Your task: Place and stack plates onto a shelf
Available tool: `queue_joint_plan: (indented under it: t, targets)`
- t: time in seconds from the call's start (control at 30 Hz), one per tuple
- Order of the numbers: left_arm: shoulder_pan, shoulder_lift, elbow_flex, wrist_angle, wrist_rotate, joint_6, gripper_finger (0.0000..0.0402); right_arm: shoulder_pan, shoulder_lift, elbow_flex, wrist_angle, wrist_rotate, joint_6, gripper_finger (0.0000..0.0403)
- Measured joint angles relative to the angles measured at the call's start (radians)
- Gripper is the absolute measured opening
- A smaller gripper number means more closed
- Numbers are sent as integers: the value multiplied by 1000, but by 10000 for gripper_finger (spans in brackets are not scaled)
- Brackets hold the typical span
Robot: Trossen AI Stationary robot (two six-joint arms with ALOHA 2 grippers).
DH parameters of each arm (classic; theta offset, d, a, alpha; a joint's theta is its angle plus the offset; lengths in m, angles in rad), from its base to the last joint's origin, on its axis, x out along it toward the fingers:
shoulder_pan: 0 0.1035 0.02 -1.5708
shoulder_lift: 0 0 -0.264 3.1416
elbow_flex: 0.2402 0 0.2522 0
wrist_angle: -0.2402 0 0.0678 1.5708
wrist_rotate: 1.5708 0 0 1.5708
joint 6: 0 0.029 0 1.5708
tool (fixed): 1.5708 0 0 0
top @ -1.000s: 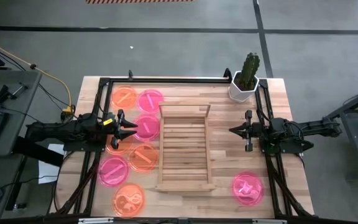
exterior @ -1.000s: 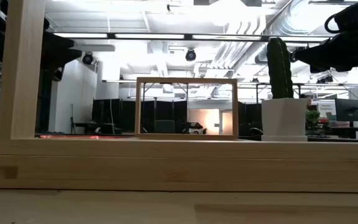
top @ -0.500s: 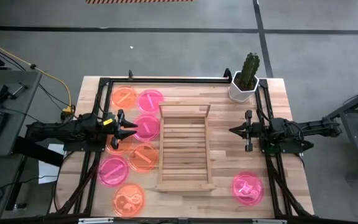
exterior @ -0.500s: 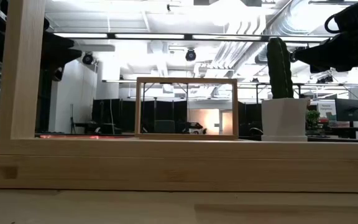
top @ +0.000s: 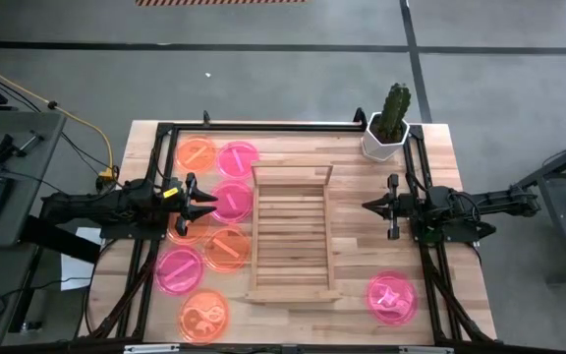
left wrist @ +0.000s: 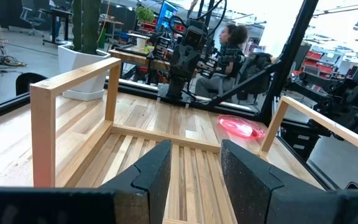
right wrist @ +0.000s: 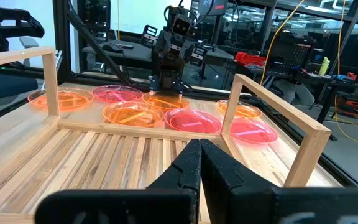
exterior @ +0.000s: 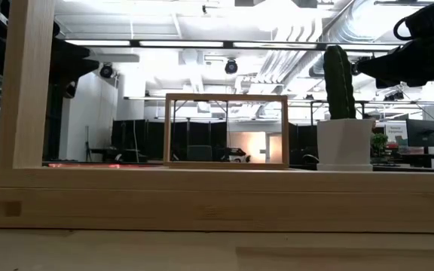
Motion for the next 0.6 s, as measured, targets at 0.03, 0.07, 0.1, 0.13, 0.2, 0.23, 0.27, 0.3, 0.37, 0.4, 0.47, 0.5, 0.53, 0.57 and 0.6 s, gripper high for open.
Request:
queue_joint_plan:
  t: [0.03,0.07,0.1,0.13,0.2,0.23,0.27,0.3,0.37,0.4,0.47,0.5,0.53,0.57,0.6]
  targets:
    - [0,0,0,0,0,0,131,0,0,0,0,0,0,2]
    - [0,0,0,0,0,0,131,0,0,0,0,0,0,2]
    - [0,0,0,0,0,0,131,0,0,0,0,0,0,2]
    - [0,0,0,0,0,0,131,0,0,0,0,0,0,2]
    - [0,0,0,0,0,0,131,0,0,0,0,0,0,2]
    - [0,0,0,0,0,0,131,0,0,0,0,0,0,2]
    - [0,0,0,0,0,0,131,0,0,0,1,0,0,2]
    - [0,0,0,0,0,0,131,0,0,-1,12,1,3,2]
    - [0,0,0,0,0,0,131,-1,2,-2,89,-10,75,2]
    - [0,0,0,0,0,0,131,-1,2,-2,160,-29,145,2]
    - [0,0,0,0,0,0,131,-1,0,-2,327,-70,302,2]
    - [0,0,0,0,0,0,131,0,0,-2,420,-83,388,2]
    - [0,0,0,0,0,0,131,-1,0,-2,508,-83,473,2]
    - [0,0,0,0,0,0,131,-1,0,-2,590,-70,543,2]
    - [0,0,0,0,0,0,131,-1,0,-2,664,-42,602,2]
